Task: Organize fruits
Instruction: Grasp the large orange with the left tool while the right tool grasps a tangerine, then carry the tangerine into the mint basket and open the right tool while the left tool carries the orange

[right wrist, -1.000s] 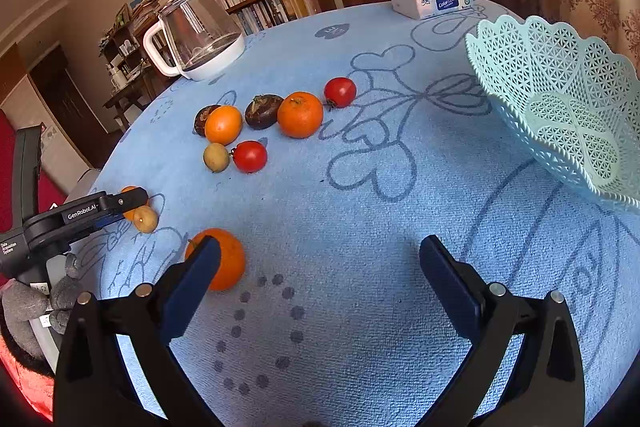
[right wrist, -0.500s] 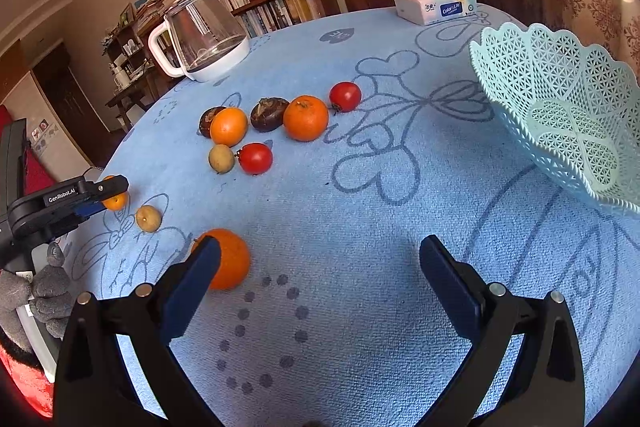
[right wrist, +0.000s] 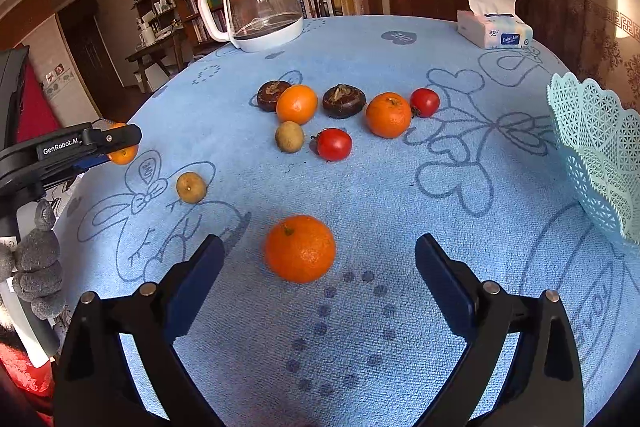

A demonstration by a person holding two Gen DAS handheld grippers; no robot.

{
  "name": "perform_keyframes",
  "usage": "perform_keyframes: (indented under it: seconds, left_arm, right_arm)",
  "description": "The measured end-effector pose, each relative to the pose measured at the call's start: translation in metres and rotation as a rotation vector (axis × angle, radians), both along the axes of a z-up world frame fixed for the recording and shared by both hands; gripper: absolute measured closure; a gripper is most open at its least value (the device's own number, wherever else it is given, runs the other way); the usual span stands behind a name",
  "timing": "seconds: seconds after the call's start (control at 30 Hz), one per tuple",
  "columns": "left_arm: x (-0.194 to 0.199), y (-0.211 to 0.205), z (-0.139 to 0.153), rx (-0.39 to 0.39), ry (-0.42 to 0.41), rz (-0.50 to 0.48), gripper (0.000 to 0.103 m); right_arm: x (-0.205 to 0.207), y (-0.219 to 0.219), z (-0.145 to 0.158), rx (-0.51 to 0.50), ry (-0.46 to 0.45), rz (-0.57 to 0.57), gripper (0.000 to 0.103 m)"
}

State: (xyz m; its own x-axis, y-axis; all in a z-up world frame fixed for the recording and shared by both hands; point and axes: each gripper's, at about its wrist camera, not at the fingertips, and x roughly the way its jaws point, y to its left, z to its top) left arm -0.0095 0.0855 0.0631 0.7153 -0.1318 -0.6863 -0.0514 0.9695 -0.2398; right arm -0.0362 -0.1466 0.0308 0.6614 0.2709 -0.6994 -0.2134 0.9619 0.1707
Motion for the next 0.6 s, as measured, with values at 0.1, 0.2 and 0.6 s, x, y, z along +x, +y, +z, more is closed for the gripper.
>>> perform_keyframes:
  seconds: [0.1,0.2,0.6]
  left_arm:
    - [0.000,0.002,0.001,0.002,0.002,0.003,0.062]
    - [-0.001,0.003,0.001,-0.002,0.002,0.003,0.062]
    - [-0.002,-0.002,-0.003,0.008,0.009,-0.008,0.062]
  right_arm:
    - [0.008,0.011,-0.006,-0.013,0.041,0.017,0.032]
    - [0.014,0.016,-0.012,-0.014,0.071,0.016,0.045]
    - [0.008,0.002,-0.007,0.029,0.068,-0.011,0.061]
